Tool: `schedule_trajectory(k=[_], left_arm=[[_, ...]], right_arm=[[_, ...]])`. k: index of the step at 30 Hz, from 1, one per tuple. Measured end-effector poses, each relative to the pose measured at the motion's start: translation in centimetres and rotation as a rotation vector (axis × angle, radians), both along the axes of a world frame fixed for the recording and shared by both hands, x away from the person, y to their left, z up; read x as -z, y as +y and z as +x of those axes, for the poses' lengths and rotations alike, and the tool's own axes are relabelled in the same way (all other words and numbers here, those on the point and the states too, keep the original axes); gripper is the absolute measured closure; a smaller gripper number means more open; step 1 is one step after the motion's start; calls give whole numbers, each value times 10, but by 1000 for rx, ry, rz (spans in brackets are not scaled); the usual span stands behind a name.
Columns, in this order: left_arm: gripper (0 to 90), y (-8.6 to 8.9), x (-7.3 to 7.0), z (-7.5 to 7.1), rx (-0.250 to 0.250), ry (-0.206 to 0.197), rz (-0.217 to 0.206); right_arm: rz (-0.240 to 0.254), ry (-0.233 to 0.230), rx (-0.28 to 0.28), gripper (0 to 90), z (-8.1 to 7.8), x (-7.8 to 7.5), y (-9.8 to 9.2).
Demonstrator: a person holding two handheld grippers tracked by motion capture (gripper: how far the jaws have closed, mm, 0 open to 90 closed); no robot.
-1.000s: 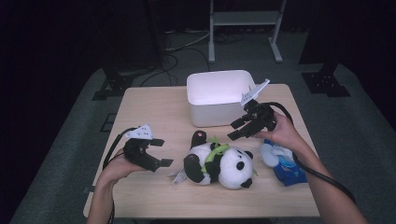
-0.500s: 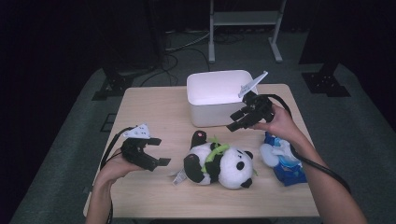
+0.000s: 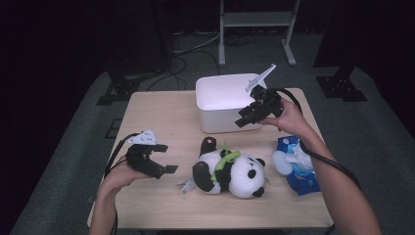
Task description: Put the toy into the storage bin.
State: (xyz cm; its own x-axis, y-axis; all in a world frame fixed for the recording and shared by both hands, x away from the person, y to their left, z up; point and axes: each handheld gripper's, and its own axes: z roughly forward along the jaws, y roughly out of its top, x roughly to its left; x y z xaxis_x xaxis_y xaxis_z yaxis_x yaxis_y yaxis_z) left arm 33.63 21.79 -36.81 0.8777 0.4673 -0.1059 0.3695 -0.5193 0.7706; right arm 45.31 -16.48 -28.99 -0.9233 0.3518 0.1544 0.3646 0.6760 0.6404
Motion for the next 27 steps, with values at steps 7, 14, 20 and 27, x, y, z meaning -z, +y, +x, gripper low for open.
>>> schedule_trajectory(k=[7, 14, 20, 27], left_arm=[[99, 4, 1, -1, -13, 4, 1], [99, 8, -1, -2, -23, 3, -8], [99, 11, 0, 0, -31, 6, -8], [98, 13, -1, -1, -36, 4, -20]], right_arm=[[-47, -14, -7, 477, 12, -2, 5], [-65, -10, 6, 520, 34, 5, 9], [-84, -10, 8, 548, 48, 8, 15], [-112, -5, 8, 581, 63, 13, 23]])
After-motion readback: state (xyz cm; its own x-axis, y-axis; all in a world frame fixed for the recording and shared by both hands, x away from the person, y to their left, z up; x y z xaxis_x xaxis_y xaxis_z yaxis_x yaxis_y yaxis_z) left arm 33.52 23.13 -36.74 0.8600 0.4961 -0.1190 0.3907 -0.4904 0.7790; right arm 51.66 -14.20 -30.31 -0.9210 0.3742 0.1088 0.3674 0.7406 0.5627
